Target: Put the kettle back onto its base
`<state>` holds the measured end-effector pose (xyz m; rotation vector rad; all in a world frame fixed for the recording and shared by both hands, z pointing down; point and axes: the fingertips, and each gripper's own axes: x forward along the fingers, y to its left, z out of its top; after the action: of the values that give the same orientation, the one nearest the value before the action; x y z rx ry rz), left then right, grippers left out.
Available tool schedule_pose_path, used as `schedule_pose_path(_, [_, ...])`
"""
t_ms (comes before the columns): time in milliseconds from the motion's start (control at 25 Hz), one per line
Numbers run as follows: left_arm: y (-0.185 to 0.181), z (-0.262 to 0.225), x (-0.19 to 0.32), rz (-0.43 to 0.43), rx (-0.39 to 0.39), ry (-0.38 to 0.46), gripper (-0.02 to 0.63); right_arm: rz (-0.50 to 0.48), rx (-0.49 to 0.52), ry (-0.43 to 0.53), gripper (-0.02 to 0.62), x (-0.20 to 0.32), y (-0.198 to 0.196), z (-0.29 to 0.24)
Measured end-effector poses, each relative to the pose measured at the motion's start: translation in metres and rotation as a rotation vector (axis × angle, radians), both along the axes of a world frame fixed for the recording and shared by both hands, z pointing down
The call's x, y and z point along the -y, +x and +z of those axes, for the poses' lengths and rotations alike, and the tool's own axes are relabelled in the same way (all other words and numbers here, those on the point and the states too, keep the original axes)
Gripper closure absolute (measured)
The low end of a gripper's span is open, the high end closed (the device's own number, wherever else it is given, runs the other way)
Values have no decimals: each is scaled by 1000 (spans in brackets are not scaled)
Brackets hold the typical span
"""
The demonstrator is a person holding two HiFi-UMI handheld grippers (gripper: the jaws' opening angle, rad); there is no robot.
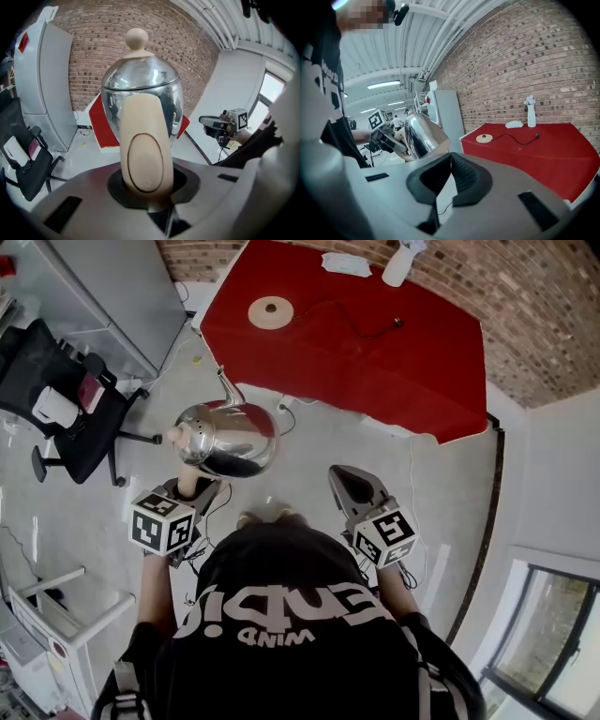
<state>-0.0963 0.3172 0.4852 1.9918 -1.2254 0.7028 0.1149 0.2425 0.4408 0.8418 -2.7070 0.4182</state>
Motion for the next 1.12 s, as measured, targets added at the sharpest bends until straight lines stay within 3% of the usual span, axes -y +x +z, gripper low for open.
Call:
schedule_pose_path(480, [26, 0, 19, -37, -6, 9, 548, -8, -12, -1, 572, 25, 39, 6])
schedule_pose_path(1120, [8, 12, 62, -23, -26, 1, 548, 25, -11, -12, 572, 61, 25, 19])
